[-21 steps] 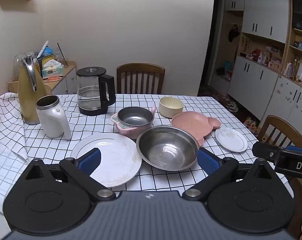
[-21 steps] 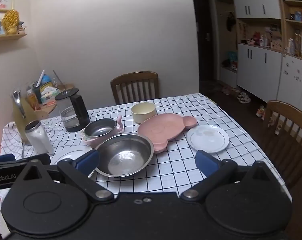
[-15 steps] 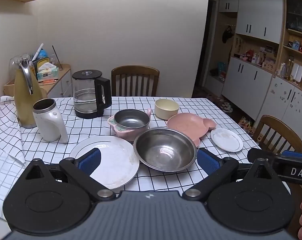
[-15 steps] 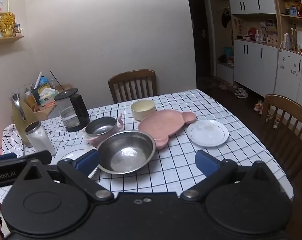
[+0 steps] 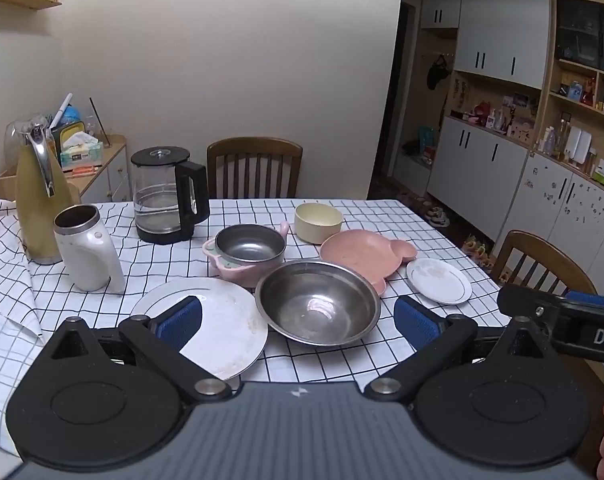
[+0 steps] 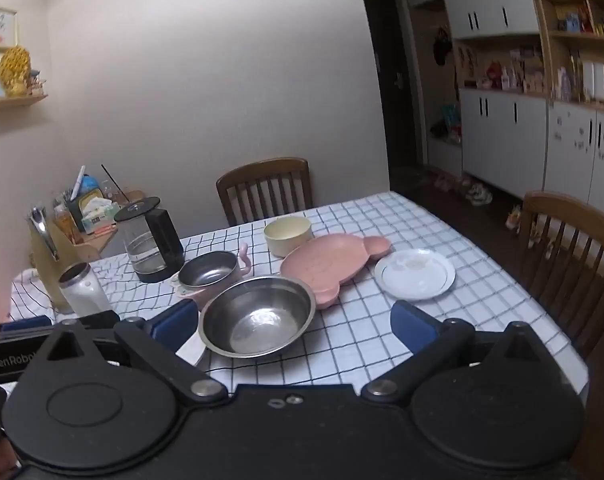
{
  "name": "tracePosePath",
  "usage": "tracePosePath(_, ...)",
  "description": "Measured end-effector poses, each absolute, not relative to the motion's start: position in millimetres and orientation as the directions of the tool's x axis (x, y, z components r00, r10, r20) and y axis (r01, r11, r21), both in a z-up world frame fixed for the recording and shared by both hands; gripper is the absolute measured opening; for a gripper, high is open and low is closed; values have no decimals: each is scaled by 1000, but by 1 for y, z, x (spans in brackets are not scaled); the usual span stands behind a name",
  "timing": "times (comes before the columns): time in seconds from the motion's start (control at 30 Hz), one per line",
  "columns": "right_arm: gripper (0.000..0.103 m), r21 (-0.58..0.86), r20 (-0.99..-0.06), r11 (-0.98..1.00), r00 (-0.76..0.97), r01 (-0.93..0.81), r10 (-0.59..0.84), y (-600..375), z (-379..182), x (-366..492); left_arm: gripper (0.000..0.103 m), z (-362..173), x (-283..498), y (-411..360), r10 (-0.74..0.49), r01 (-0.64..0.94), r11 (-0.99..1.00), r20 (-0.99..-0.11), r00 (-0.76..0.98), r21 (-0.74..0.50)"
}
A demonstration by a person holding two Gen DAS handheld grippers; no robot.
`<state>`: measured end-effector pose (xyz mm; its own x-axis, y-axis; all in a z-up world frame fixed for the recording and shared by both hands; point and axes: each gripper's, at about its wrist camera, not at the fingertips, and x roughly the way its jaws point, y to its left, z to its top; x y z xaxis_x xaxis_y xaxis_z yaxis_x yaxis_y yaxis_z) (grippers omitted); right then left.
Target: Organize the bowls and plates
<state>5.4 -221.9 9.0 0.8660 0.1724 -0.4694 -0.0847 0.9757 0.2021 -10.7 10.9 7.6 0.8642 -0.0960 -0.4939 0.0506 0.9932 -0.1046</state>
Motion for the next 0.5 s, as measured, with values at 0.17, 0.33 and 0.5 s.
tracePosePath(0.17,103,136,-450,988,884,-73,127,-217,13,5,103,10,-14,9,-113,69,992,-474,873,-108)
tracePosePath(0.33,103,119,-468,991,877,-63,112,-214,13,8,103,10,-12,10,-123,75,990,-480,869,-118)
tracePosePath(0.5,103,101,-454,992,884,-70,108,-213,13,4,103,10,-12,8,-125,79,990,-475,871,-116)
